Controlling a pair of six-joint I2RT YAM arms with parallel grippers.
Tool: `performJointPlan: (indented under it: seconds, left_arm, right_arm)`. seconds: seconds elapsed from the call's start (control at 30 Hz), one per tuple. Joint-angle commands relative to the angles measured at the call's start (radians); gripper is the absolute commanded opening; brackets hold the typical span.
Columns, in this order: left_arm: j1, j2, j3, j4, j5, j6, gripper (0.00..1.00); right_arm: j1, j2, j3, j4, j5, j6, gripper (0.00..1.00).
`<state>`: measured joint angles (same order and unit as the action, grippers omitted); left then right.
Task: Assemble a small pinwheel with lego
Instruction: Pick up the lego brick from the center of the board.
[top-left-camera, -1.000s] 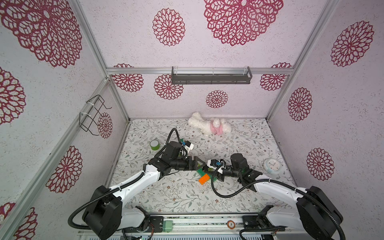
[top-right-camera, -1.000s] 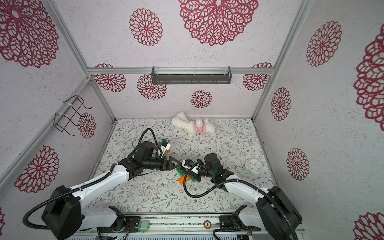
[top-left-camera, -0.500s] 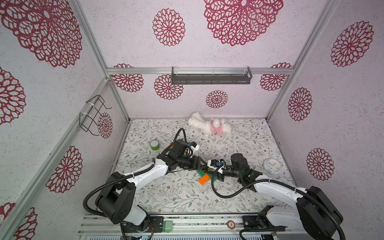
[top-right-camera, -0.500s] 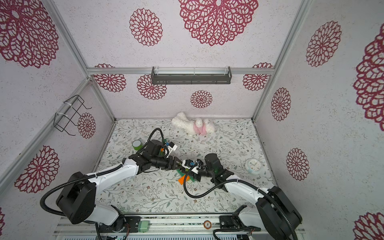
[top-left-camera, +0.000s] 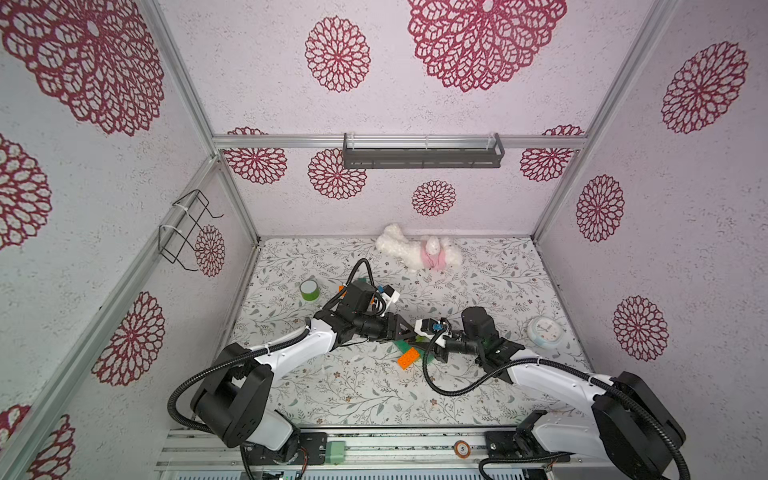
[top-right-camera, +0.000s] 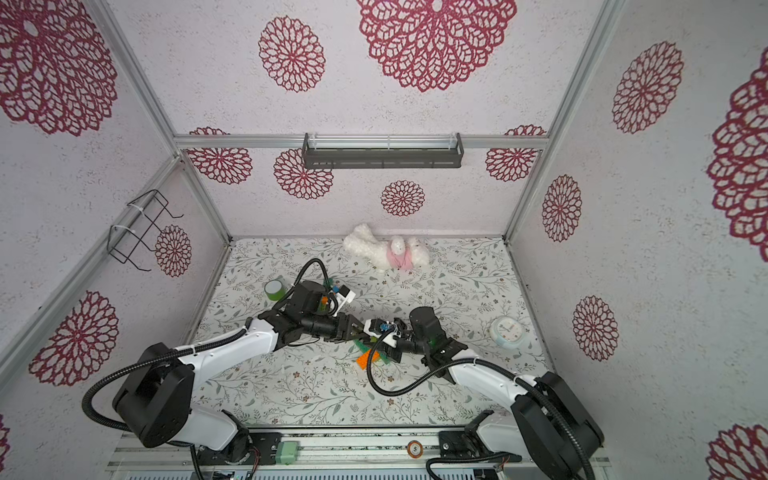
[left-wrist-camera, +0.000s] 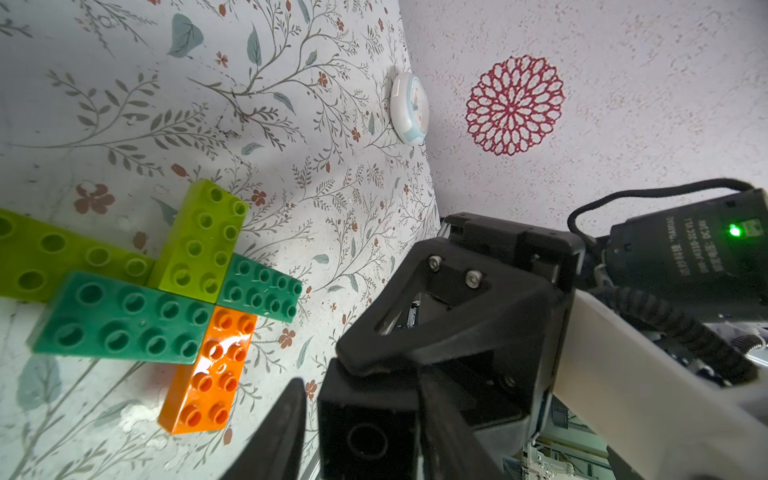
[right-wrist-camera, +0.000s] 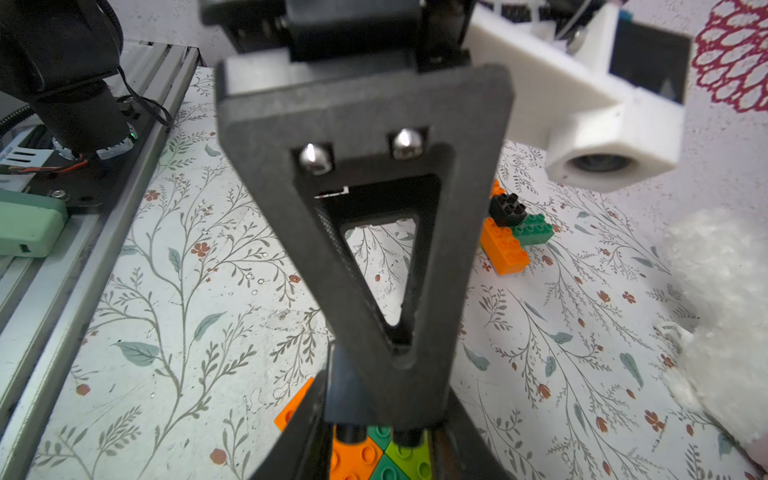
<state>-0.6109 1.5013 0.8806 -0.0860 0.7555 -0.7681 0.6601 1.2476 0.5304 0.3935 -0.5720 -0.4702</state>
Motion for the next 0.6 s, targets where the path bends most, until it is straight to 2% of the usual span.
performJointPlan:
  seconds: [0.0,0.23,0.33,0.43,0.47,0.57]
  left_arm:
    - [-0.007,-0.027,-0.019,0.043,0.028,-0.019,0.44]
    - [-0.006,-0.055,-0.042,0.099,0.020,-0.076,0.31]
    - [-0.003,-0.047,-0.042,0.109,0.001,-0.106,0.22]
    - [-0.001,-0.045,-0.066,0.205,0.014,-0.182,0.20]
    - [0.004,-0.048,-0.077,0.244,0.019,-0.211,0.19]
    - [0.027,-0.066,-0.112,0.347,0.037,-0.288,0.18]
  right_arm:
    - [-0.001,0.000,0.010,0.047,-0.011,0.020,0.38]
    - [-0.004,0.000,0.022,0.041,-0.005,0.054,0.44]
    - [-0.004,-0.006,0.013,0.068,0.009,0.086,0.56]
    - [-0.005,-0.018,-0.001,0.098,0.014,0.120,0.66]
    - [-0.006,-0.023,-0.006,0.107,0.016,0.128,0.74]
    - [-0.016,-0.039,-0.033,0.166,0.012,0.160,0.83]
